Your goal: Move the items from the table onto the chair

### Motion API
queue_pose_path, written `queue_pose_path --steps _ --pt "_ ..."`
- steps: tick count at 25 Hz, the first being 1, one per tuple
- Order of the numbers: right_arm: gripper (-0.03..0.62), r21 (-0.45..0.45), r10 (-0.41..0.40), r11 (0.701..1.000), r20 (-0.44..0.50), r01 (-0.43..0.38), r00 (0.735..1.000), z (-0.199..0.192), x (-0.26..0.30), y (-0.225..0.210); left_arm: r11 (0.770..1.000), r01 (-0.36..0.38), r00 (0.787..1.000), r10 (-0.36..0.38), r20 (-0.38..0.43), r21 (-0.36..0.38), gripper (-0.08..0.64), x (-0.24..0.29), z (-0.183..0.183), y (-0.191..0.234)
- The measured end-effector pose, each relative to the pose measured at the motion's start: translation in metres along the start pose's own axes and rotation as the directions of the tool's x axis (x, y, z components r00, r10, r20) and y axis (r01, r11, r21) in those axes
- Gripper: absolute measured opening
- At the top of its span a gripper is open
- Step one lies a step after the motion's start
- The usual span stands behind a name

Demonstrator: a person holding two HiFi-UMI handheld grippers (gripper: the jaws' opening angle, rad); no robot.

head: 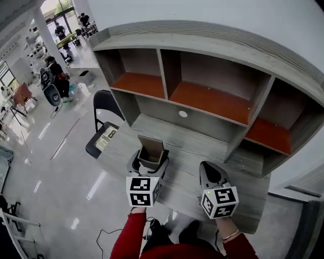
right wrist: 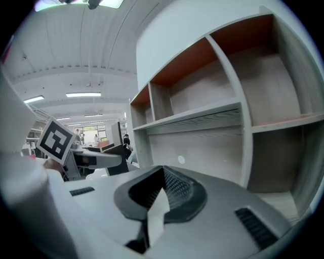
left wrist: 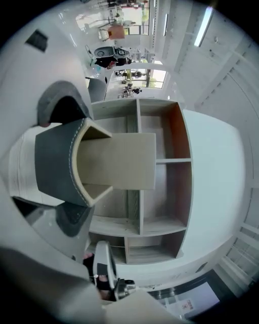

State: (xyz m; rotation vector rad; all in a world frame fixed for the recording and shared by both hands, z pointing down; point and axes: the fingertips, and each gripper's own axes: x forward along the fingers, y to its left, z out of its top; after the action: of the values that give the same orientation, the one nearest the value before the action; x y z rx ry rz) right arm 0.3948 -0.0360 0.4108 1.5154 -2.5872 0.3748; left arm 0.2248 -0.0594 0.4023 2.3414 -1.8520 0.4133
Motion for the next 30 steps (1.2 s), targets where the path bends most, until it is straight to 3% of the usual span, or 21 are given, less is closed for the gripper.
queue_pose_path --steps 11,16,22,30 --pt "0.008 -0.041 0.130 0.991 -0.008 -0.130 0.991 0.004 0.105 0.189 0.996 -0.085 0.996 0.085 0.027 -0.022 0.439 -0.076 -0.017 0.186" --pt "0.008 -0.080 0.216 0.973 -0.019 -0.216 0.976 0.008 0.155 0.273 0.989 -0.139 0.989 0.141 0.041 -0.050 0.439 -0.097 -0.024 0.272" --pt "0.008 -0.094 0.277 0.956 -0.038 -0.279 0.960 0.010 0.224 0.329 0.977 -0.202 0.979 0.204 0.026 -0.065 0.440 -0.095 -0.044 0.367" --pt "0.008 -0.104 0.302 0.948 -0.015 -0.302 0.953 0.041 0.349 0.373 0.979 -0.202 0.978 0.204 0.045 -0.036 0.440 -0.049 -0.039 0.490"
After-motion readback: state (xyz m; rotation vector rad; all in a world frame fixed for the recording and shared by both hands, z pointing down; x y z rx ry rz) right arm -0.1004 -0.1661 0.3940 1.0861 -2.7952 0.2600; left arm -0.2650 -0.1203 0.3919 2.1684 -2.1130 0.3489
